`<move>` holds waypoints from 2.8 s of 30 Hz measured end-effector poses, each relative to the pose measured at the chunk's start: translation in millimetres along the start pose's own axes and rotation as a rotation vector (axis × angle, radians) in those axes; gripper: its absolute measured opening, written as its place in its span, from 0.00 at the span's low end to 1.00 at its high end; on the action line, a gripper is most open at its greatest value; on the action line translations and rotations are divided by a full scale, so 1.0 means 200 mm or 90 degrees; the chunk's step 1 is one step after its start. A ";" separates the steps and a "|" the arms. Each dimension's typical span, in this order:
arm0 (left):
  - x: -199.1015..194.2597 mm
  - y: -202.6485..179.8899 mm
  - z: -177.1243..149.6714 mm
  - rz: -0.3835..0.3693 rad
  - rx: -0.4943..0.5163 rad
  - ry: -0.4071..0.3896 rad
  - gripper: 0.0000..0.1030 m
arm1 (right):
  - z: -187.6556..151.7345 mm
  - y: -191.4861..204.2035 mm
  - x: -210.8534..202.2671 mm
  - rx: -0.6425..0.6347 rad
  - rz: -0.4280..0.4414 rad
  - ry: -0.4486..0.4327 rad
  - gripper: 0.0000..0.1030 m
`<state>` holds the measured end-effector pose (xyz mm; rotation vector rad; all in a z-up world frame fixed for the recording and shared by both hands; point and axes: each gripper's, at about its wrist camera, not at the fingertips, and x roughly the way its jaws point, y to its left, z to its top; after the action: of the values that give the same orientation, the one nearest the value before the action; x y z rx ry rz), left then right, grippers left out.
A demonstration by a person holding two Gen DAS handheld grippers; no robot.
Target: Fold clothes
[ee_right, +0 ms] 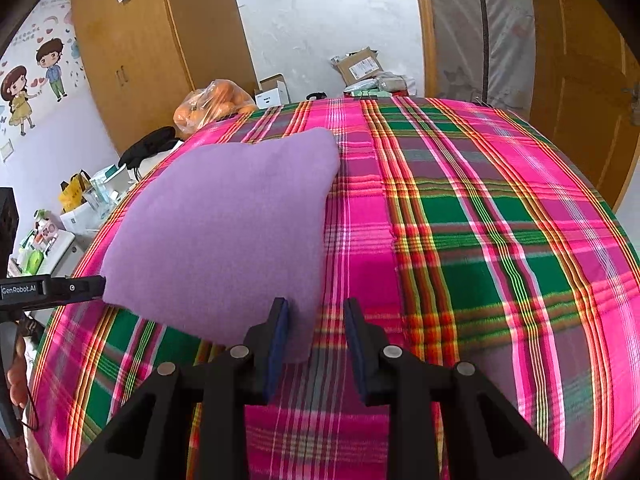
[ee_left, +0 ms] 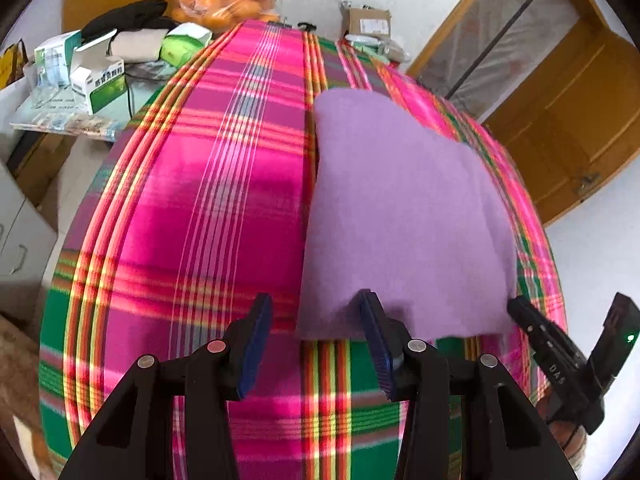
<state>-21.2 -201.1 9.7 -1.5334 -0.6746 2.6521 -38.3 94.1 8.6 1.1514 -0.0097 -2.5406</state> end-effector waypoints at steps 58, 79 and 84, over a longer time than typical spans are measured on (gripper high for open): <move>0.13 -0.41 -0.25 0.189 0.134 -0.128 0.60 | -0.13 0.25 0.04 -0.077 -0.065 0.056 0.78; 0.13 -0.41 -0.25 0.188 0.135 -0.127 0.61 | -0.13 0.24 0.04 -0.077 -0.063 0.056 0.79; 0.13 -0.41 -0.25 0.188 0.135 -0.127 0.61 | -0.13 0.24 0.04 -0.077 -0.063 0.056 0.79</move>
<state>-10.6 -104.0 -2.7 -1.4212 -0.1671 3.0016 -9.1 49.2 -7.9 1.2437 0.2245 -2.5325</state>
